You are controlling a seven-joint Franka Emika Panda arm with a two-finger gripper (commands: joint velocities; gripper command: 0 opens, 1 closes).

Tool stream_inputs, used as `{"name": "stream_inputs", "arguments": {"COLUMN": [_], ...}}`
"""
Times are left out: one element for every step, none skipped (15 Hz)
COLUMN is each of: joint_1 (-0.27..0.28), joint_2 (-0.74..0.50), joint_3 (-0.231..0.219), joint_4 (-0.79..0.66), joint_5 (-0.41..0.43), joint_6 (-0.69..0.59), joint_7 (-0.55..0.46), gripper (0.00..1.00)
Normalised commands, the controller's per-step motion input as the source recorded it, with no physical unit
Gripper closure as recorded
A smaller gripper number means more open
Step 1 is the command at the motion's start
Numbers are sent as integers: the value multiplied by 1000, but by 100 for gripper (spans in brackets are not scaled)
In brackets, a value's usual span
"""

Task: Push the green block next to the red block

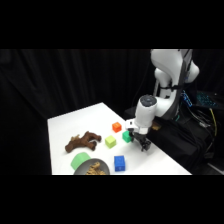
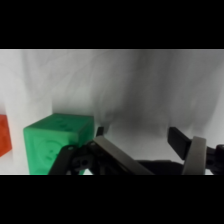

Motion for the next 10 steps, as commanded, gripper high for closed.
{"name": "stream_inputs", "arguments": {"joint_1": [169,111,54,-3,-74,-116,-136,-142,-170,-190], "joint_2": [-298,-306,-282,-248,-208,-172,-145,-143,-188,-257], "joint_3": [-539,-521,-474,-401,-300,-215,-143,-70,29,114], "joint_4": [-198,-197,-174,-147,-118,-92,-67,-57,-68,-82], "joint_5": [-281,-303,-307,-285,-236,-194,-155,-116,-57,-10], "joint_6": [78,63,48,45,43,44,35,17,-28,-98], "joint_7": [-9,-30,-49,-66,-108,-128,-139,-153,-205,-264], "gripper": [0,0,0,0,0,0,0,0,0,0]}}
